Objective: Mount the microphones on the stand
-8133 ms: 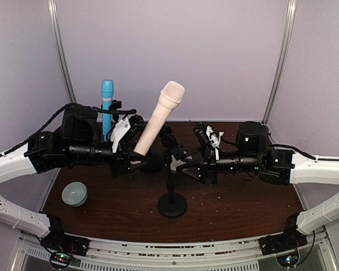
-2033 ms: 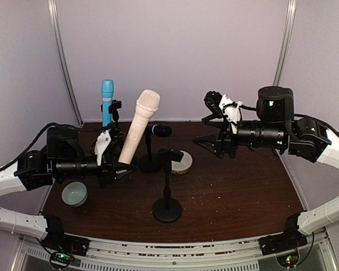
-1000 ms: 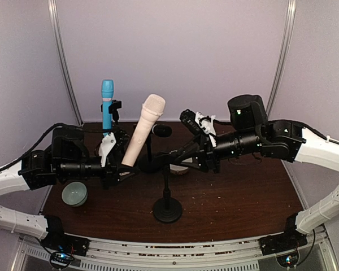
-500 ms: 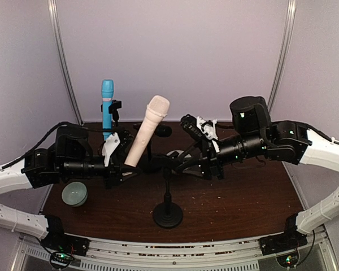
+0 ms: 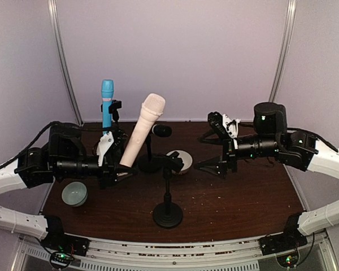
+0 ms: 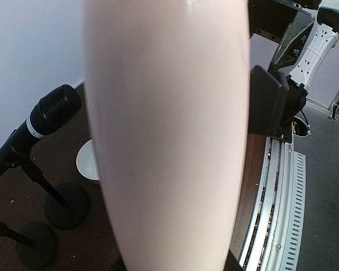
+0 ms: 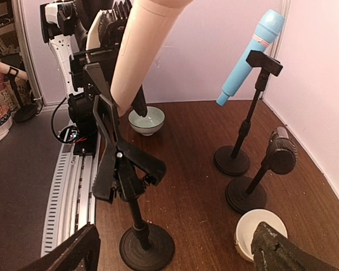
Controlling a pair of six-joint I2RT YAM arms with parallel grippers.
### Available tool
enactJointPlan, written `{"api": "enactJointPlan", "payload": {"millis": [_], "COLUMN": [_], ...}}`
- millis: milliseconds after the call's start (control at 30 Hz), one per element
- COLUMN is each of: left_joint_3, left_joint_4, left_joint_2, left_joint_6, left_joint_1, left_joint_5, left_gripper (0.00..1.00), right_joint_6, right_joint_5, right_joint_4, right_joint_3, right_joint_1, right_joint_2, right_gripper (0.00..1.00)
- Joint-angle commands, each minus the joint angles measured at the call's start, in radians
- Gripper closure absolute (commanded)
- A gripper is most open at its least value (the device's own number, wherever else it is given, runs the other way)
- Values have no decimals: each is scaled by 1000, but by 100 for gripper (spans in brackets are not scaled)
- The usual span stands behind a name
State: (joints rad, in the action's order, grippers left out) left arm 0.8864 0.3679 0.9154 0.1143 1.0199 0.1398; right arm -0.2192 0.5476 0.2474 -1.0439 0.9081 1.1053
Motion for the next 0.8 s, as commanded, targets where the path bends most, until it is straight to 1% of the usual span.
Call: {"api": "enactJointPlan", "payload": {"millis": [0, 100, 233, 400, 500, 567, 767], "left_joint_3": [51, 62, 75, 81, 84, 85, 95], "left_joint_4": [27, 50, 73, 75, 75, 75, 75], "left_joint_2": [-49, -61, -51, -47, -42, -34, -11], "left_joint_6": [-3, -1, 5, 8, 4, 2, -1], "left_joint_1": [-7, -6, -6, -6, -6, -6, -6], "left_joint_5": [29, 27, 42, 46, 40, 40, 44], "left_gripper": [100, 100, 100, 100, 100, 100, 100], "right_joint_6": [-21, -15, -10, 16, 22, 23, 11], "right_joint_5": [148, 204, 285, 309, 341, 354, 382], "right_joint_4": [-161, -201, -209, -246, -243, -231, -192], "right_joint_3": [-19, -48, -99, -111, -119, -124, -143], "right_joint_1": [-9, -9, -9, -9, -8, -9, -9], "right_joint_2": [63, 114, 188, 225, 244, 253, 272], "right_gripper": [5, 5, 7, 11, 16, 22, 31]}}
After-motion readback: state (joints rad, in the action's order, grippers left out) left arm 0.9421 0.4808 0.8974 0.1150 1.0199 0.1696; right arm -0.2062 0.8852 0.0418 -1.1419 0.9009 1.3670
